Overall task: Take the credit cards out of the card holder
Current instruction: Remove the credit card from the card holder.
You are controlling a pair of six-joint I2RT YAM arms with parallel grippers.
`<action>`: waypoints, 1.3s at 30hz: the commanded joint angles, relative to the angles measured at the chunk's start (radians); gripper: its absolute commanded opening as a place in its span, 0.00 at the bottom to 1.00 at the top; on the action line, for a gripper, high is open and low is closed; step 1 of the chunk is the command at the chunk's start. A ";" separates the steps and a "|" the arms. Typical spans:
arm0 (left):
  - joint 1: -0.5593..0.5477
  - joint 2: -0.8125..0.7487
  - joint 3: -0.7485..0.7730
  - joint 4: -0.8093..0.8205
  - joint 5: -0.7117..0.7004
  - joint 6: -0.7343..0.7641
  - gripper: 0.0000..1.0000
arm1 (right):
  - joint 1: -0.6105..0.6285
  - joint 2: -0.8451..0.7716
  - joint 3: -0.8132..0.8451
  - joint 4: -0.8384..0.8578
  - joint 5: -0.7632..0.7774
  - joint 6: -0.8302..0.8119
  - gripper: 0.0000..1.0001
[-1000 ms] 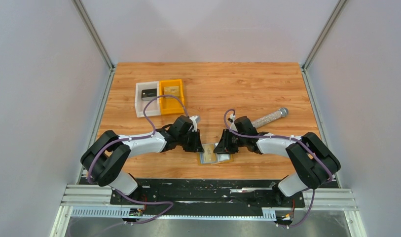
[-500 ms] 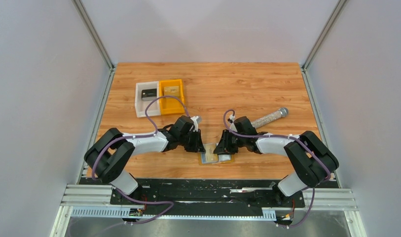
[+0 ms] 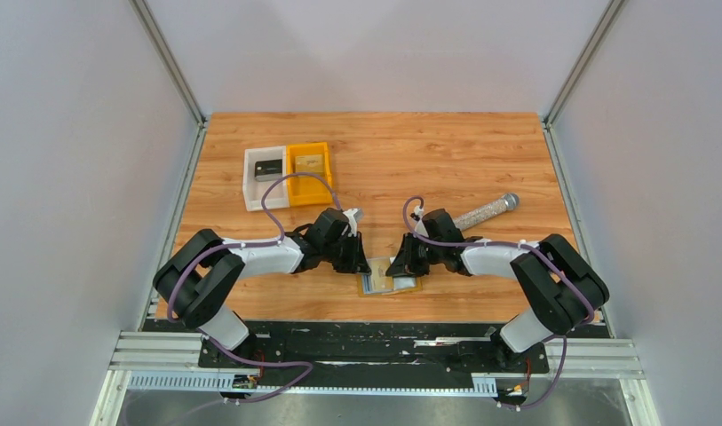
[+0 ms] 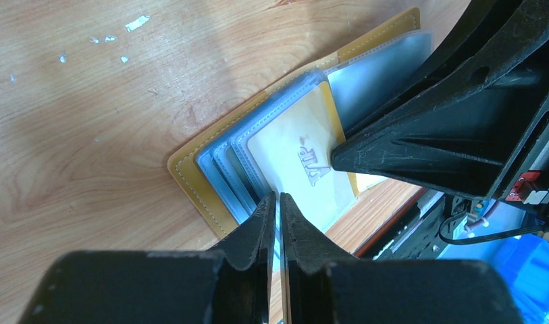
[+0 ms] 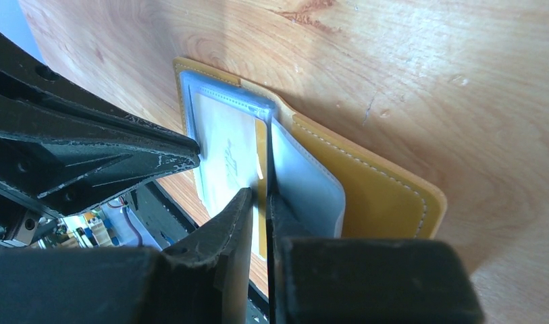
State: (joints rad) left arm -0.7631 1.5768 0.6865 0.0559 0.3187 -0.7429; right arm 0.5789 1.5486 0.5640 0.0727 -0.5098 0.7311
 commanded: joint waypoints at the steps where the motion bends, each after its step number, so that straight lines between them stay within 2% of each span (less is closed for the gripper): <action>1: -0.002 0.034 -0.023 -0.028 -0.049 0.024 0.14 | 0.001 -0.031 -0.013 0.068 -0.021 -0.020 0.08; 5: -0.002 0.039 -0.030 -0.017 -0.048 0.023 0.14 | -0.003 -0.058 -0.032 0.078 -0.012 -0.020 0.16; 10: -0.002 0.051 -0.024 -0.027 -0.059 0.032 0.14 | -0.027 -0.073 -0.057 0.120 -0.048 -0.016 0.02; 13: -0.002 0.059 -0.015 -0.035 -0.065 0.037 0.13 | -0.046 -0.077 -0.076 0.155 -0.090 -0.014 0.00; 16: -0.002 0.066 -0.010 -0.041 -0.068 0.041 0.11 | -0.062 -0.090 -0.095 0.175 -0.110 -0.013 0.09; 19: -0.002 0.071 -0.010 -0.045 -0.071 0.043 0.11 | -0.073 -0.095 -0.104 0.186 -0.128 -0.018 0.10; 23: -0.002 0.081 -0.013 -0.043 -0.069 0.042 0.11 | -0.094 -0.089 -0.115 0.197 -0.147 -0.018 0.16; 24: -0.002 0.084 -0.015 -0.040 -0.069 0.041 0.11 | -0.098 -0.086 -0.120 0.202 -0.152 -0.017 0.14; 27: -0.002 0.085 -0.019 -0.038 -0.069 0.039 0.11 | -0.115 -0.082 -0.132 0.223 -0.176 -0.017 0.01; 39: -0.002 0.092 -0.034 -0.043 -0.086 0.039 0.11 | -0.157 -0.111 -0.144 0.179 -0.183 -0.042 0.00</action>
State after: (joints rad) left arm -0.7639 1.6180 0.6930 0.1192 0.3313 -0.7425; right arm 0.4370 1.4769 0.4232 0.2432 -0.6857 0.7284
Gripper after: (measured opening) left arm 0.108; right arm 0.011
